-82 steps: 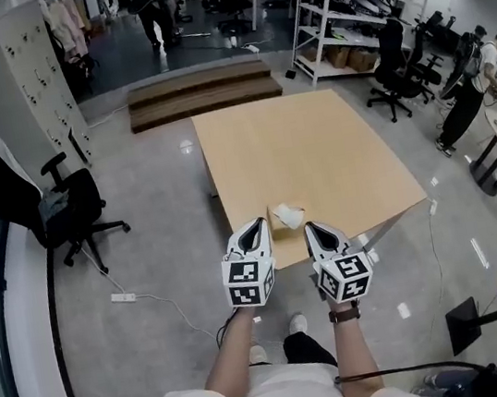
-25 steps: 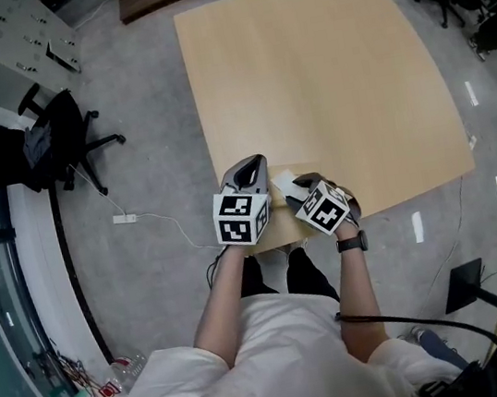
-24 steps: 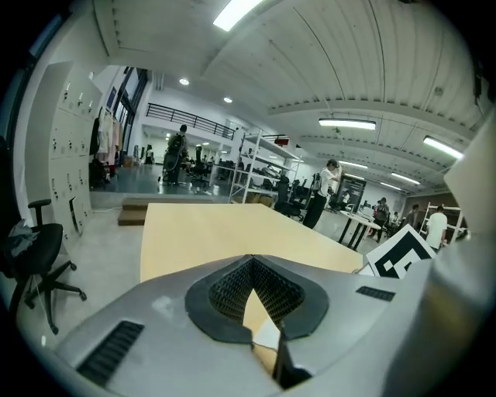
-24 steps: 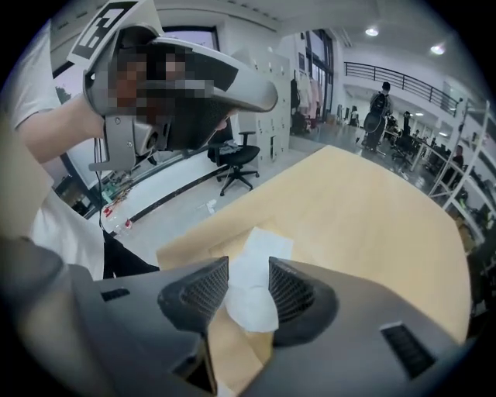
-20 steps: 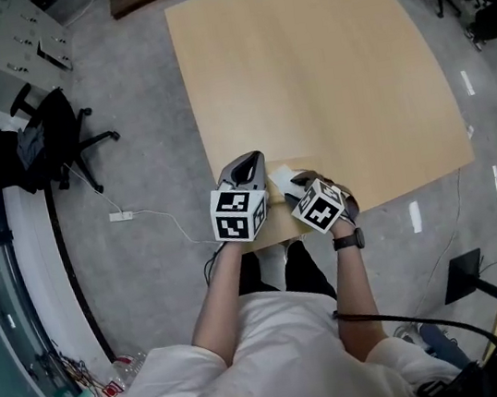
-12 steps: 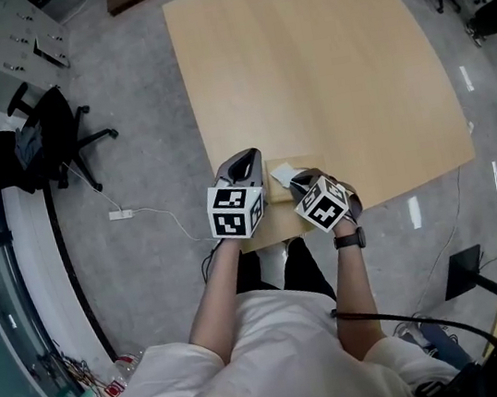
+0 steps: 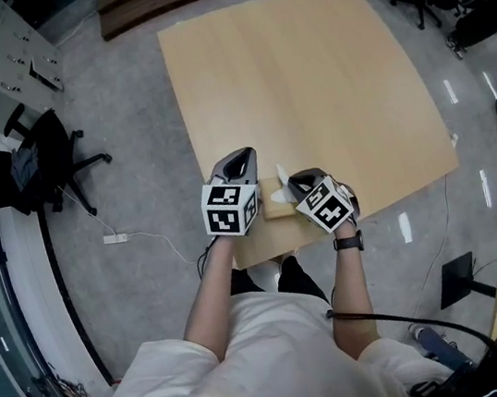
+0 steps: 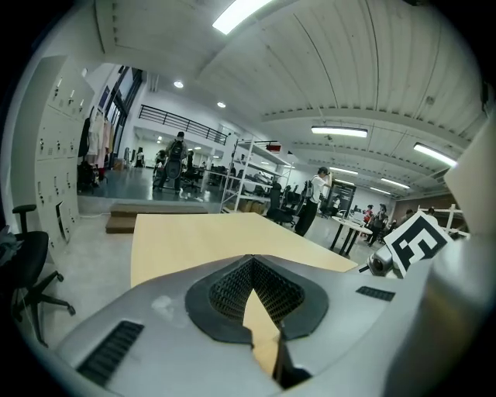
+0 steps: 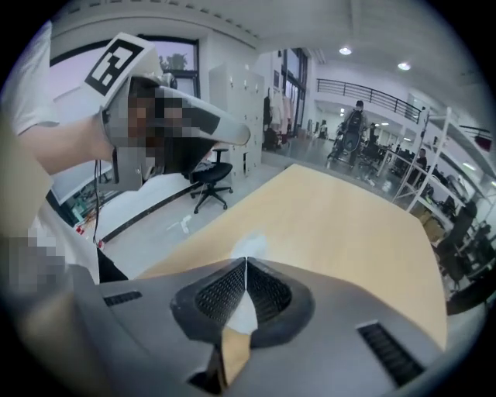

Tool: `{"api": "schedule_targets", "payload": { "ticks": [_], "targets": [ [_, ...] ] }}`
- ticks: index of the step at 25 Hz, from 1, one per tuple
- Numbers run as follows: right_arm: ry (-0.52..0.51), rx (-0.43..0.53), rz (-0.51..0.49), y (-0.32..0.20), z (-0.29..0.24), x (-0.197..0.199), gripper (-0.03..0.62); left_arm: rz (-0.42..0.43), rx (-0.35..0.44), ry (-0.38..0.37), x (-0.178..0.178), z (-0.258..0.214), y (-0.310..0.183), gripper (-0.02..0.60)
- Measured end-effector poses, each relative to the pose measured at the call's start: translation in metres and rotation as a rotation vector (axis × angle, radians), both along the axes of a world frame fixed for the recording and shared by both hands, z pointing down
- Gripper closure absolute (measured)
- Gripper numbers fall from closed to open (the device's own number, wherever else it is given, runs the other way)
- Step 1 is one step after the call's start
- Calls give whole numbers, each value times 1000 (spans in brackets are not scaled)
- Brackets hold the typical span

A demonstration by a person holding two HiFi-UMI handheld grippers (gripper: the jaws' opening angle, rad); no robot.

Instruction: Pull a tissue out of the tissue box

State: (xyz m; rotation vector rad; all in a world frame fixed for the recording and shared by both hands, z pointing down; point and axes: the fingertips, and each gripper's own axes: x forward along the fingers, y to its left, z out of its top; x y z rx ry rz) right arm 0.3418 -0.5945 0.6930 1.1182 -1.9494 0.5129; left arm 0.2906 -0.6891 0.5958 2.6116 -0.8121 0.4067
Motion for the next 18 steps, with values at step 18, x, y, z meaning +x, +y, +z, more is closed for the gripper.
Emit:
{"api": "schedule_targets", "payload": {
  "ticks": [18],
  "targets": [
    [-62, 763, 378, -80, -251, 53, 586, -61, 294, 194, 1, -159, -40, 581]
  ]
}}
